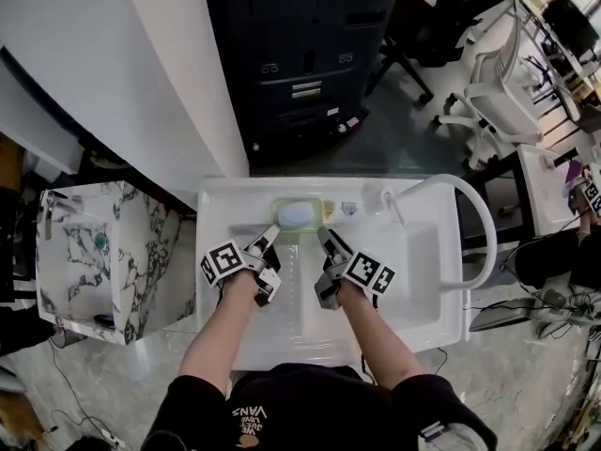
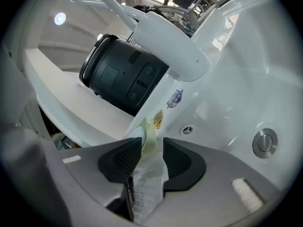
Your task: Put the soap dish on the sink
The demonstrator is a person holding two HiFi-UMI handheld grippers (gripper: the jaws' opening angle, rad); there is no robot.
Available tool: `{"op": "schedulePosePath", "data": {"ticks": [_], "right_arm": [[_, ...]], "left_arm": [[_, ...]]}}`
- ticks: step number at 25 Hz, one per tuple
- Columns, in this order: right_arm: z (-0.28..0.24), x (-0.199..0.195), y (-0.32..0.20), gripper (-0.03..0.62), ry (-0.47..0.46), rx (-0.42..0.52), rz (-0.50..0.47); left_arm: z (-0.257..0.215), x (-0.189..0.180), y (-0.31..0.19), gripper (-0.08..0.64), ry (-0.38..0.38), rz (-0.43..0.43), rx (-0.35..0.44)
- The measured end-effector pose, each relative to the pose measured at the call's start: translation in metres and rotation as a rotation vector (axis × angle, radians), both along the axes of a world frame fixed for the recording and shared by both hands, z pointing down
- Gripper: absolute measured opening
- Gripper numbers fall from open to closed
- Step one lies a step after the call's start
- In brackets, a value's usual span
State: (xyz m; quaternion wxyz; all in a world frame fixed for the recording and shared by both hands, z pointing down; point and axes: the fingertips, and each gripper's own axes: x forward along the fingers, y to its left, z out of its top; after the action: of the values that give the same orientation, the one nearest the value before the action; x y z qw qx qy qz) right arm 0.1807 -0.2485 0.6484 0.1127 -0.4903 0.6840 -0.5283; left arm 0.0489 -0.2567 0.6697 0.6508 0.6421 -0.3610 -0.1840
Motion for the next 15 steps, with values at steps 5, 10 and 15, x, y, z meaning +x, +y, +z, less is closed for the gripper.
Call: {"op": "schedulePosePath", "data": {"ticks": [5,10,15], "right_arm": [[-0.001,-0.010,0.011,0.120,0.098,0.029,-0.064],[0.007,-0.021,0.018,0.118,0.180,0.026,-0.117],[0.009,-0.033,0.019,0.048,0.198,0.027,-0.127]], "left_arm": [[-0.001,-0.001,-0.002,0.121,-0.004,-0.006,0.005],[-0.004,0.000,-0.003,0.121,0.000,-0.002,0.026],[-0.013,0.003,-0.003,0.135,0.014,0.014,0.066]]}}
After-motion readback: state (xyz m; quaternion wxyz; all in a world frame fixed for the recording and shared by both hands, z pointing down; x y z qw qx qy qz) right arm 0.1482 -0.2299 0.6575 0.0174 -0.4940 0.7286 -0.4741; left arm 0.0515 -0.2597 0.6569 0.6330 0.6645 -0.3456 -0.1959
